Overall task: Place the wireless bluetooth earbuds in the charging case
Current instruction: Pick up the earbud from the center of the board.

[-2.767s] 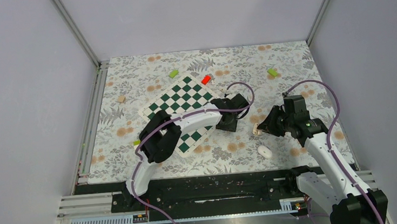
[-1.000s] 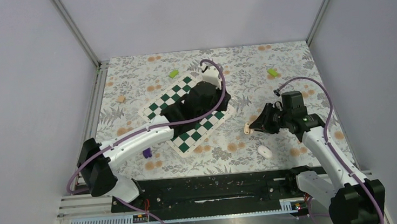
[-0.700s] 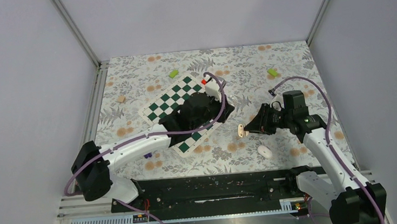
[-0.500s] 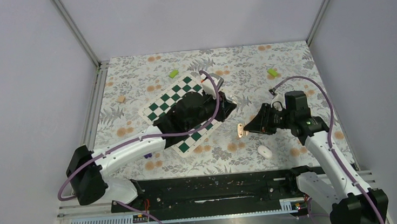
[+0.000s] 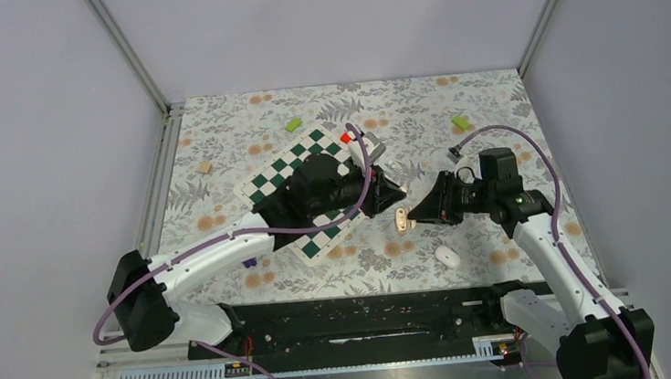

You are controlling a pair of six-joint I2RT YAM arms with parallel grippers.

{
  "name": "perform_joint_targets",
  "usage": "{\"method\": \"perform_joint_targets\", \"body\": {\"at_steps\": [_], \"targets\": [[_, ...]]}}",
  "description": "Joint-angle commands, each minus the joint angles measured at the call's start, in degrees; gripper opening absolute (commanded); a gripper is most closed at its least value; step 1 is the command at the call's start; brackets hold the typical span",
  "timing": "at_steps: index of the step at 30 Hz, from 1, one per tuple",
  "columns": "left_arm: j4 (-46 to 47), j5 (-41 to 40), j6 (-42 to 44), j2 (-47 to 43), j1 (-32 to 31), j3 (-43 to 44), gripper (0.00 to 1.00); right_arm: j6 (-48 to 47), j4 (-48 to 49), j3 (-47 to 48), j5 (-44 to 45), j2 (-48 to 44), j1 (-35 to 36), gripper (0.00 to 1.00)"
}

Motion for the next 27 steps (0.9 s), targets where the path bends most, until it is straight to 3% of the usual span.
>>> {"method": "perform_joint_targets", "body": {"at_steps": [1, 5, 9, 15, 23, 27], "targets": [[2.5, 23.8, 7.2, -4.6, 5.0, -0.1, 0.0, -4.4, -1.8, 4.0, -7.4, 0.9, -0.3, 0.0], [14.8, 39.3, 0.4, -4.2, 11.6, -2.3, 0.0, -7.4, -5.6, 5.7, -6.6, 1.0, -0.2, 0.0], [16.3, 47.7, -0.5, -0.5, 13.7, 0.6, 0.0, -7.9, -5.7, 6.2, -7.5, 1.2, -0.2, 0.0], [25.3, 50.0, -3.6, 3.5, 13.8, 1.5, 0.0, -6.7, -4.6, 7.2, -12.2, 1.4, -0.2, 0.0], [36.3, 52.9, -7.1, 5.2, 14.0, -0.5, 0.0, 3.6, 5.4, 7.2, -18.2, 1.9, -0.2, 0.0], [43.1, 56.7, -12.5, 7.5, 15.2, -0.1, 0.0, 2.2, 2.2, 9.8, -18.2, 2.6, -0.2, 0.0]]}}
